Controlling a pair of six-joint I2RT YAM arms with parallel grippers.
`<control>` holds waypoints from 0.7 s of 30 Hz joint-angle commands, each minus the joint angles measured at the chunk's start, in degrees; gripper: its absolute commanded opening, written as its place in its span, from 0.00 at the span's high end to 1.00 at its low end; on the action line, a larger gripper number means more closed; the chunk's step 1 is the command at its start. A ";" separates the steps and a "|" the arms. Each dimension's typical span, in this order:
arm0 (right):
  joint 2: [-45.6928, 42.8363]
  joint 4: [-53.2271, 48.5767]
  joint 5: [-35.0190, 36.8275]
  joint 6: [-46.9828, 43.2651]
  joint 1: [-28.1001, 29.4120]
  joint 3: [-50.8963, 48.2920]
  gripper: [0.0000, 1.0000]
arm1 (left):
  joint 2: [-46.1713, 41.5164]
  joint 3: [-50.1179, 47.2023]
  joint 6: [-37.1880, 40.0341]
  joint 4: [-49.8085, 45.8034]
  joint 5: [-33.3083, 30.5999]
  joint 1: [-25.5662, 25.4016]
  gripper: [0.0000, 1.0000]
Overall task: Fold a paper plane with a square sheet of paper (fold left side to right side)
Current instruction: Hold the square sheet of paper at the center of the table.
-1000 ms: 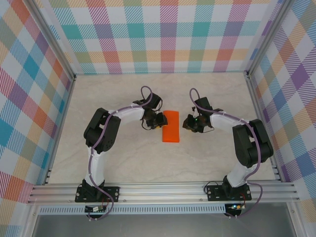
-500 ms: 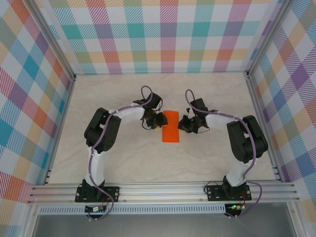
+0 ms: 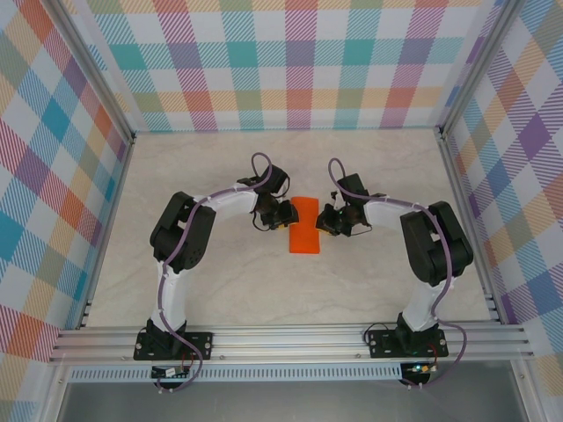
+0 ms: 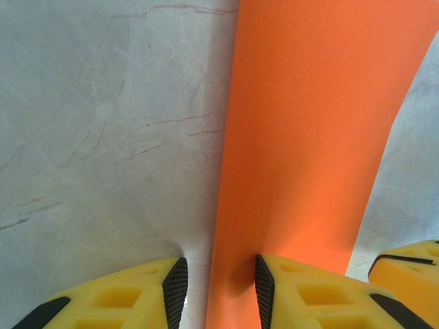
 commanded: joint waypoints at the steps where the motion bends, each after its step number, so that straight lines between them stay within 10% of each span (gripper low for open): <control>1: 1.98 -0.37 -0.52 -0.19 0.49 1.24 0.88 | 4.34 -0.63 0.12 -1.07 -1.42 -2.23 0.64; 21: 6.96 -8.62 5.62 -3.32 1.29 1.01 0.89 | -2.24 2.04 4.24 -5.53 -2.53 -1.71 0.46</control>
